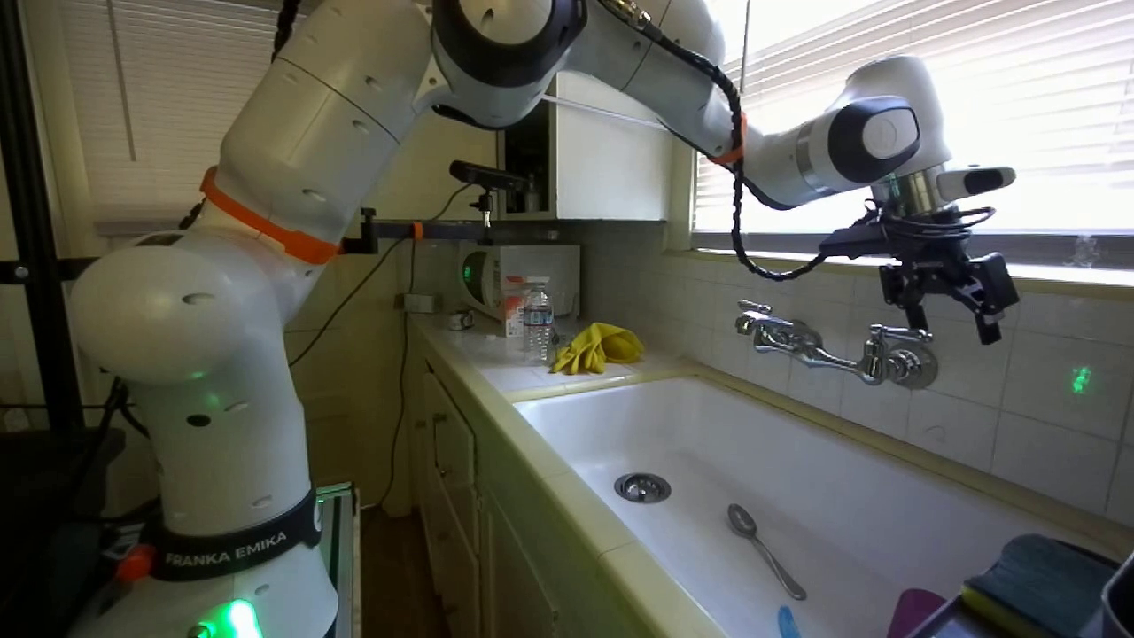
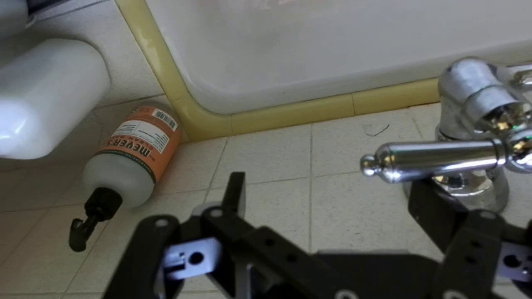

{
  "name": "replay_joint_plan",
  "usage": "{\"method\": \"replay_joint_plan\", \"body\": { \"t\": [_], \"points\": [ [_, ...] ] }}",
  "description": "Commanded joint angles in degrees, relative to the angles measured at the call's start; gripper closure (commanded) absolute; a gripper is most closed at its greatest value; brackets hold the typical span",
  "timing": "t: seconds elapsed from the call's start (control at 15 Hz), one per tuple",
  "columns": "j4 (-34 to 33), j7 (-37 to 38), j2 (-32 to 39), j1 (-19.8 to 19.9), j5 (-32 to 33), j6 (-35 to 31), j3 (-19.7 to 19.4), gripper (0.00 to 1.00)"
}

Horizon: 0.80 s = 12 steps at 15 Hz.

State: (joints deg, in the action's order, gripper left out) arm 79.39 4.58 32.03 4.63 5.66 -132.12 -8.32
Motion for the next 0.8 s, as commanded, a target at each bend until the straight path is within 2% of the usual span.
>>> {"method": "replay_joint_plan", "body": {
  "t": [0.0, 0.73],
  "points": [
    [0.99, -2.26, -0.49, 0.19, 1.54, 6.39, 0.23, 0.00],
    [2.25, -2.24, -1.30, -0.42, 3.94, 5.36, -0.24, 0.00]
  ]
}}
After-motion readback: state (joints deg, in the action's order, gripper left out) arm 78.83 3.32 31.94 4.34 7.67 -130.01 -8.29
